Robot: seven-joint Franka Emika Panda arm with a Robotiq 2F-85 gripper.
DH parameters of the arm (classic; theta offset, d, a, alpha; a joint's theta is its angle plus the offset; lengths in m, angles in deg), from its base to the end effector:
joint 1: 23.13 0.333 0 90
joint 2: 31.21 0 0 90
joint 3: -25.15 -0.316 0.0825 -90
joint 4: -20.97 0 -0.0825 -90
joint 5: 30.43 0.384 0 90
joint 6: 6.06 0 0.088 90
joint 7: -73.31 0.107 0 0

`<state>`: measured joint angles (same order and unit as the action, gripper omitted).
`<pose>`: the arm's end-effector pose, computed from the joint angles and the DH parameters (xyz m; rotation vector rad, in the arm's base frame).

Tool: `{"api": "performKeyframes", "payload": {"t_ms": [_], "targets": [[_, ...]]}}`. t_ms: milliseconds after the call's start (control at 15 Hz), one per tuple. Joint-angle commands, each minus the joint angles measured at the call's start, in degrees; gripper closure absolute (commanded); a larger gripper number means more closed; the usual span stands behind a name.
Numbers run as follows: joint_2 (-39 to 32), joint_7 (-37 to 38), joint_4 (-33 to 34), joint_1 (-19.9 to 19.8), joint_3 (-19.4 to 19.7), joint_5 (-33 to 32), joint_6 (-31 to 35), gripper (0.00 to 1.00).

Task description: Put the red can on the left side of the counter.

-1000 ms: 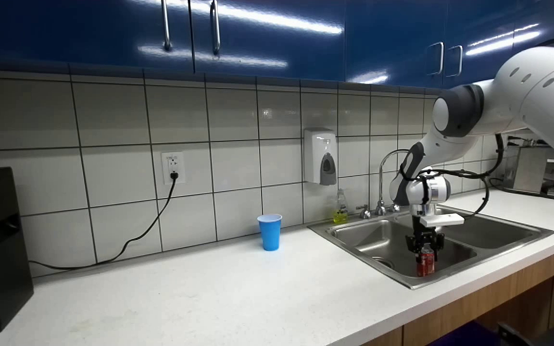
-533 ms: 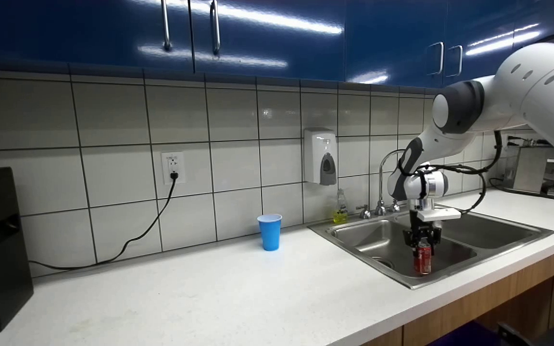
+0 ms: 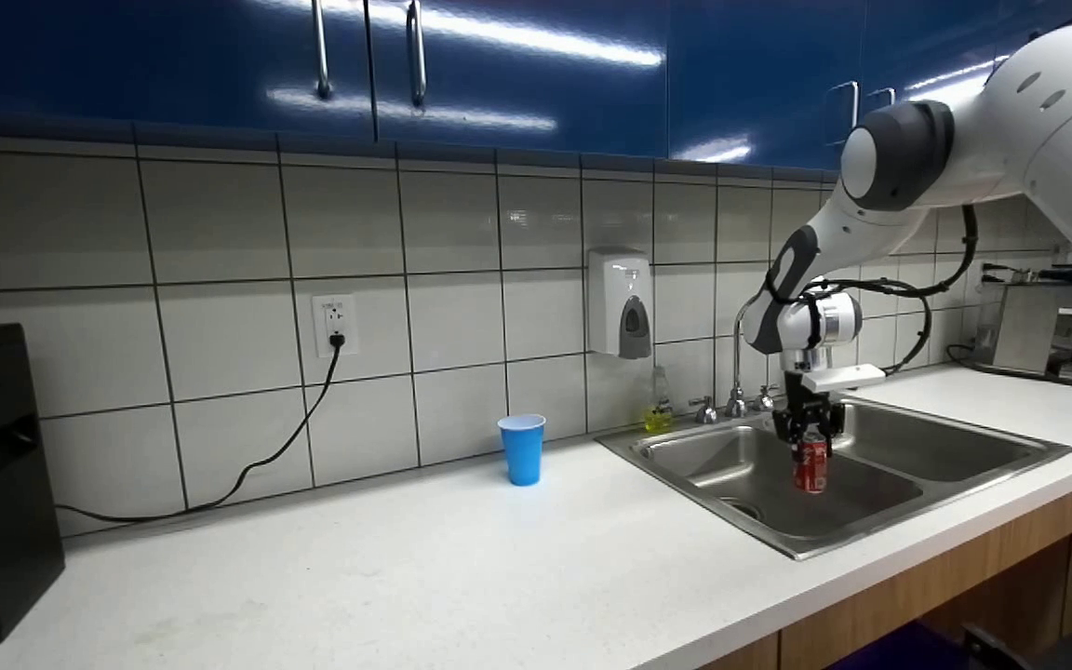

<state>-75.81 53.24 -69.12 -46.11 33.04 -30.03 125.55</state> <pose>0.6027 -0.3454 0.1811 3.0664 -0.2401 -0.1263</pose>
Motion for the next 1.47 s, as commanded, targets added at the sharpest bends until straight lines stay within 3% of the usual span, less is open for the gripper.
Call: {"api": "performKeyframes", "payload": {"t_ms": [0,600,1400], "targets": [[7.8,-1.7,-8.0,2.5,0.4,-4.2,-0.9,0.62],[19.8,-5.5,-21.9,9.1,-0.9,-14.2,1.6,0.62],[29.7,-15.0,-33.9,15.1,-5.2,-20.0,7.8,0.62]]}}
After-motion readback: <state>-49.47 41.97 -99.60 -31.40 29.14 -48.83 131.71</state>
